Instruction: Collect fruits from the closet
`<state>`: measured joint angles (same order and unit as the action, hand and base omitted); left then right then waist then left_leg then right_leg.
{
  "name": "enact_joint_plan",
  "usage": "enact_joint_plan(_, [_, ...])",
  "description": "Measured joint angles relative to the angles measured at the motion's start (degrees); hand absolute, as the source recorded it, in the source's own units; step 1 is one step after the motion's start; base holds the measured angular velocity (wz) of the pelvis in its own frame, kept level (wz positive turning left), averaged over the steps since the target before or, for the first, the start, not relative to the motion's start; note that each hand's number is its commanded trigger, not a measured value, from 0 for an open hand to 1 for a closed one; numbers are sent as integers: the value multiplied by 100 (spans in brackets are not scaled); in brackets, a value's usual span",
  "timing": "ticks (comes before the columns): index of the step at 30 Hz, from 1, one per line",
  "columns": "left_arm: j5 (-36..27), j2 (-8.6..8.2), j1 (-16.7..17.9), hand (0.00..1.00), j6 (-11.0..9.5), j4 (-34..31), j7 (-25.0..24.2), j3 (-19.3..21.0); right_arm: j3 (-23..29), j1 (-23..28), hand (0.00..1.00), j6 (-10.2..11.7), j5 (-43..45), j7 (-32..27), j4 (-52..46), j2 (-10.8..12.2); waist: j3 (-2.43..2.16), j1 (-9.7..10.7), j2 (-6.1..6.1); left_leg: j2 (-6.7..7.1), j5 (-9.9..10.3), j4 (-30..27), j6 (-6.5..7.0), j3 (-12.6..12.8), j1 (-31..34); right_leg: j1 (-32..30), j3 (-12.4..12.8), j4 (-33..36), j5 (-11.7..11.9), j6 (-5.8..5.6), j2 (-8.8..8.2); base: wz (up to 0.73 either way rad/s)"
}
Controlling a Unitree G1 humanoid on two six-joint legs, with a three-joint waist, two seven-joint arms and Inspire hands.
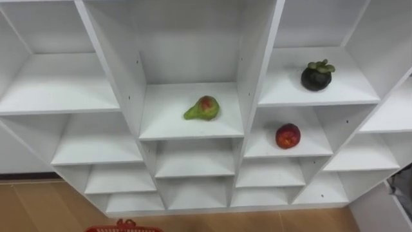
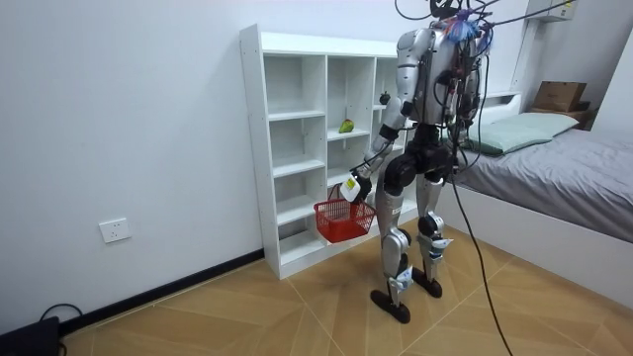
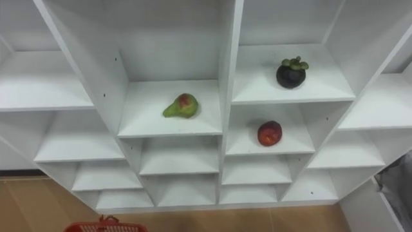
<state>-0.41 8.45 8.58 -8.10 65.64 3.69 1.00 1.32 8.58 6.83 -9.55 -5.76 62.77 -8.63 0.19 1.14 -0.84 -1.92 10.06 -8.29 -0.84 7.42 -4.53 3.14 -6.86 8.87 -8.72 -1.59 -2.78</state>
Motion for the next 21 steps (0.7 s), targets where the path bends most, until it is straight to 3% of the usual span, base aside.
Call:
enact_joint_plan(7, [75, -1, -5, 100, -102, -53, 61, -18, -10, 529, 0, 146, 872, -504, -2625, 44, -24, 30, 40, -12, 3, 24, 1, 57, -6, -32, 71, -20, 15, 3, 25, -5])
enact_joint_plan(10, [114, -7, 4, 100, -113, -82, 61, -19, -15, 673, 0, 364, 884, -806, -3682, 60, -24, 20, 48, -15, 5, 30, -3, 57, -6, -34, 73, -24, 16, 6, 28, 0])
enact_joint_plan(17, [63, -11, 59, 100, -124, -135, 66, -181, -48, 825, 0, 592, 1128, -1477, -5079, 59, -58, 21, 133, -24, 5, 49, -3, 145, 80, -203, 174, 23, 20, 10, 41, -7])
enact_joint_plan(21, [38, 6, 116, 100, -176, -164, 70, -188, -74, 831, 0, 728, 1150, -1827, -5528, 57, -53, 24, 122, -29, 5, 50, -3, 171, 78, -217, 190, 30, 21, 10, 43, -2])
